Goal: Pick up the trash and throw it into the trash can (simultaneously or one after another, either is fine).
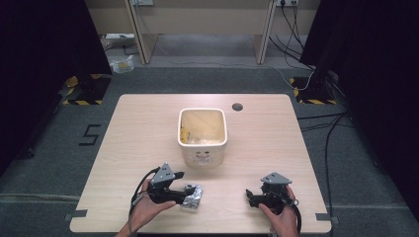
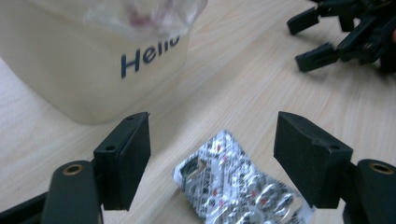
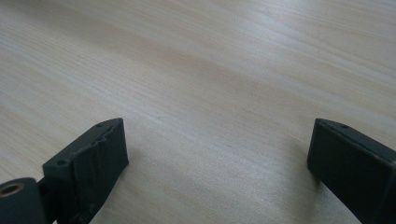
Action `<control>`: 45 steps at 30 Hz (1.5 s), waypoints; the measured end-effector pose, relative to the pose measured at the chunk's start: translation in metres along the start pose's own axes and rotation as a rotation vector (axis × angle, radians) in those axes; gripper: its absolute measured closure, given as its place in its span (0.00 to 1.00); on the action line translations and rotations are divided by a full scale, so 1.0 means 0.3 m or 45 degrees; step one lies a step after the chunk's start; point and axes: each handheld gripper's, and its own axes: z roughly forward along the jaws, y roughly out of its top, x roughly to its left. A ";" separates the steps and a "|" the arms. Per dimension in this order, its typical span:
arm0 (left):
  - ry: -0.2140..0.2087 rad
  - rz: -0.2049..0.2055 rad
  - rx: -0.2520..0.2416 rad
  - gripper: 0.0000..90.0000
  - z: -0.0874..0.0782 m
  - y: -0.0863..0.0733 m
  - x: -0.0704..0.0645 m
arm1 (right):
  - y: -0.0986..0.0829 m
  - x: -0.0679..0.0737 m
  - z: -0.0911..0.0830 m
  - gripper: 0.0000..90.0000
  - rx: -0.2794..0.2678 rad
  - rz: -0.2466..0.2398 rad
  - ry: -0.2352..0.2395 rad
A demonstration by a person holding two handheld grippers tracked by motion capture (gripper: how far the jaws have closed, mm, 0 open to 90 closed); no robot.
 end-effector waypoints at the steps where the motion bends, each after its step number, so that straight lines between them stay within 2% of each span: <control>1: 0.017 -0.003 0.013 0.30 0.008 -0.012 0.011 | 0.000 0.000 0.000 0.06 -0.002 0.001 0.001; 7: 0.037 -0.034 0.035 0.31 0.029 -0.040 0.050 | 0.000 0.000 0.000 0.06 -0.001 -0.001 -0.001; 11: 0.019 -0.058 0.056 0.32 0.044 -0.059 0.058 | 0.000 0.000 0.000 0.06 0.000 0.000 0.000; 16: 0.012 -0.055 0.071 0.32 0.056 -0.066 0.056 | 0.000 0.000 0.000 0.06 0.000 0.001 0.000; 26: 0.003 -0.018 0.085 0.32 0.070 -0.077 0.026 | 0.000 0.000 0.000 0.06 -0.001 0.002 0.000; 27: 0.010 0.004 0.094 0.32 0.071 -0.077 0.017 | 0.000 0.000 0.000 0.06 -0.001 0.000 0.000; 29: 0.013 0.013 0.097 0.32 0.073 -0.077 0.013 | 0.000 0.000 0.000 0.06 0.000 0.000 0.000; 31: 0.033 0.039 0.107 0.34 0.076 -0.077 0.005 | 0.000 0.000 0.000 0.06 -0.001 0.001 0.000; 35: 0.023 0.052 0.100 0.42 0.073 -0.077 0.002 | 0.000 0.000 0.000 0.06 0.000 0.000 0.000; 37: 0.021 0.044 0.104 0.47 0.073 -0.076 0.008 | 0.000 0.000 0.000 0.06 0.000 0.000 0.000; 39: 0.029 0.040 0.102 0.47 0.073 -0.075 0.013 | 0.000 0.000 0.000 0.06 0.000 0.001 0.000; 45: 0.060 -0.011 0.100 0.46 0.063 -0.074 0.066 | 0.000 0.000 0.000 0.06 -0.001 0.001 0.000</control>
